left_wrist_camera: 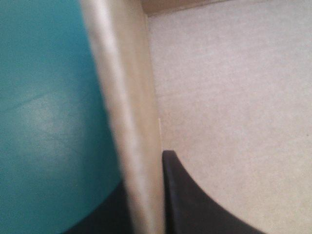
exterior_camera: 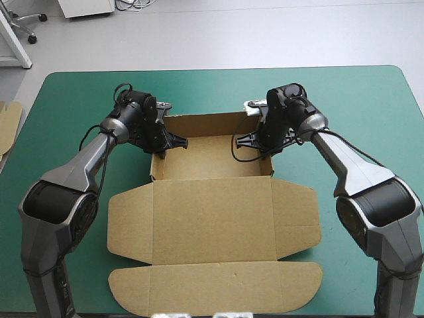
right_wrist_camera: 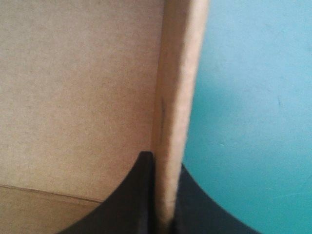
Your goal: Fold the box
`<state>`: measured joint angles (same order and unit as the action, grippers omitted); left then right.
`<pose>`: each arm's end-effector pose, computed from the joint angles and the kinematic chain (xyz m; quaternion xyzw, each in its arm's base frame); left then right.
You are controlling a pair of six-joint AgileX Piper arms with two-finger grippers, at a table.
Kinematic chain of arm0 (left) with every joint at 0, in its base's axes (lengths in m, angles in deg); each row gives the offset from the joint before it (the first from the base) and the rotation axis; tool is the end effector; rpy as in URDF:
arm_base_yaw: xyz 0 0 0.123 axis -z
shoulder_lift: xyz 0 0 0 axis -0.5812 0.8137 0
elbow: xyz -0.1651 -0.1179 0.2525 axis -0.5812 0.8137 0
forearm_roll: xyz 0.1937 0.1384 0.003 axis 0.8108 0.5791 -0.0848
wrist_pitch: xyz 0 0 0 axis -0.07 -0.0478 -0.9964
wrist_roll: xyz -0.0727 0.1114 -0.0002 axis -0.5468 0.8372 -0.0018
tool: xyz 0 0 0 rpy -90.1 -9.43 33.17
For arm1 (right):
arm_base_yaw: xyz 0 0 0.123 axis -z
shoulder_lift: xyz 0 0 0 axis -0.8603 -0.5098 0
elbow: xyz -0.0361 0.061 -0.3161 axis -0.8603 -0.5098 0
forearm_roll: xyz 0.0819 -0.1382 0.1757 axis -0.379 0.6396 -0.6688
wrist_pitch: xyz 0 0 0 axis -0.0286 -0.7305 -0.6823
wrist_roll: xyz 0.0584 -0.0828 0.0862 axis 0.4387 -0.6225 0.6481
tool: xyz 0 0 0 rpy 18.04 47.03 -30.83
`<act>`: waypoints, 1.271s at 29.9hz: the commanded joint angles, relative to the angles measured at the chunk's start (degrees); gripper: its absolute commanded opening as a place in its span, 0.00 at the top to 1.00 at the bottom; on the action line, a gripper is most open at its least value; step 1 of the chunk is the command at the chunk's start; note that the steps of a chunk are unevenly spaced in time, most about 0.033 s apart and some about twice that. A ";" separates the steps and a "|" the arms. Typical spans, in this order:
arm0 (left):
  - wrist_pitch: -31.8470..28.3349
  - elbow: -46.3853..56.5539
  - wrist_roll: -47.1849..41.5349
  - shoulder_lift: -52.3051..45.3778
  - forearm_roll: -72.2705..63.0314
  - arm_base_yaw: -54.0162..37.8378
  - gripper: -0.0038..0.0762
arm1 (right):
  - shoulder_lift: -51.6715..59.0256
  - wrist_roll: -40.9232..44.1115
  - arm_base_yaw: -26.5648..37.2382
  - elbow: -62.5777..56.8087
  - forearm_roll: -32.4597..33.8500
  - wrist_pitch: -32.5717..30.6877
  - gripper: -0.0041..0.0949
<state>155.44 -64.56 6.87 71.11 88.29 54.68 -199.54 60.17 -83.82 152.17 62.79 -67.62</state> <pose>0.4097 -0.1459 0.2419 0.0977 0.9907 -0.0346 0.0882 0.3979 0.1904 0.2688 -0.0955 0.9882 0.0676 0.0988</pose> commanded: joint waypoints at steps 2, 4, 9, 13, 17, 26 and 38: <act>3.70 -0.41 2.27 -1.57 -0.79 0.70 0.97 | 2.69 -2.38 -0.38 1.65 -2.39 -0.19 0.97; 3.70 -0.41 2.39 -1.57 -0.79 0.70 0.97 | 2.69 -2.38 -0.38 1.65 -2.54 -0.19 0.97; 3.49 -0.41 2.76 -1.57 -0.66 0.70 0.97 | 2.69 -3.74 -0.38 1.65 -4.65 -0.19 0.97; 2.97 -0.41 4.32 -1.68 -0.66 0.70 0.96 | 2.69 -5.41 -0.38 1.65 -4.64 -0.19 0.97; 2.39 -0.41 4.54 -2.19 -0.66 0.70 0.80 | 2.69 -7.20 -0.38 1.86 -4.42 -0.19 0.95; 1.66 -2.70 4.54 -4.68 -0.66 0.70 0.50 | 2.69 -9.39 -0.38 6.34 -3.84 -0.19 0.62; 0.00 -3.79 4.54 -5.06 -0.41 0.70 0.43 | 2.69 -8.75 -0.38 6.89 0.64 -0.19 0.36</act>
<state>156.53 -66.64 11.48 69.73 88.27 55.19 -200.12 51.70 -84.06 157.22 62.62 -67.29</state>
